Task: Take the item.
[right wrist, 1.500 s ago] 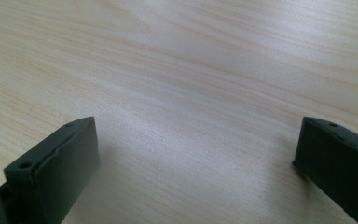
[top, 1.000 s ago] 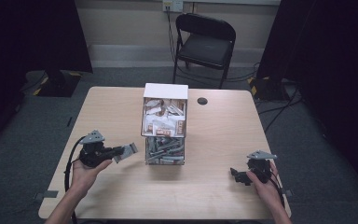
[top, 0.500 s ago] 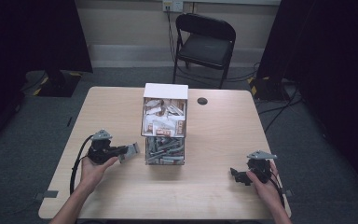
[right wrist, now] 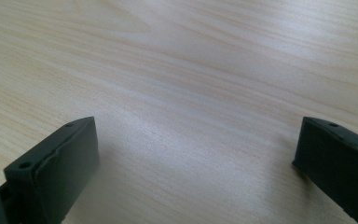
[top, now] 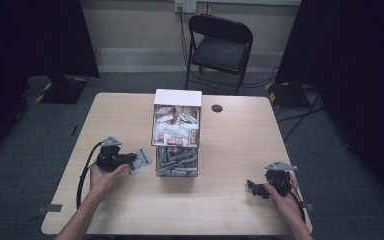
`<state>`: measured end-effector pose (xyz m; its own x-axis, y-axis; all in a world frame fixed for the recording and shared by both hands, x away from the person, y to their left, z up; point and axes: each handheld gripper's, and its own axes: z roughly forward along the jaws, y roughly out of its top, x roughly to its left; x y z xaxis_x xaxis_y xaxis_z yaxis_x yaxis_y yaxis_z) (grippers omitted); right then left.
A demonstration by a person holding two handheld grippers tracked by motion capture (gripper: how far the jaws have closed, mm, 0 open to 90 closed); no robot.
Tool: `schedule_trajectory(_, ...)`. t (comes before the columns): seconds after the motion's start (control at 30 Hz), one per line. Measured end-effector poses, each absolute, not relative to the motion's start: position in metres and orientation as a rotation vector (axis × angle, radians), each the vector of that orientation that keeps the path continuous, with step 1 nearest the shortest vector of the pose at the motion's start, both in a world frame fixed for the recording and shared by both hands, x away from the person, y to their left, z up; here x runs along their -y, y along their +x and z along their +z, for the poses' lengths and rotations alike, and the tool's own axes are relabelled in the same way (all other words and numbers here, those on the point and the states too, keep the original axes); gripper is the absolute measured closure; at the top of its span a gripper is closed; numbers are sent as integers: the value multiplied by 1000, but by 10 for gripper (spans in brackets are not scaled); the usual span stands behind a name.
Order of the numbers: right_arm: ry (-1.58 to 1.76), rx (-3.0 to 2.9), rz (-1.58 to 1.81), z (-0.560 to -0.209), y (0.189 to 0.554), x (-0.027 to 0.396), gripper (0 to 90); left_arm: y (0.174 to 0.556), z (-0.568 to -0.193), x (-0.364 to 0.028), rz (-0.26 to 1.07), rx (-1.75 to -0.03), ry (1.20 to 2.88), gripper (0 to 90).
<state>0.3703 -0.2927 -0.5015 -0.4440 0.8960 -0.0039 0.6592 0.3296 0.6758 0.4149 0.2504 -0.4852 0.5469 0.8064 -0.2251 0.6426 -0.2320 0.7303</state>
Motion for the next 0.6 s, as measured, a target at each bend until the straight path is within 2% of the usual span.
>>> schedule_trajectory(0.6, 1379, -2223, 862, -502, 370, 293, 0, 432, -503, -249, 220, -1248, 1943, 850)
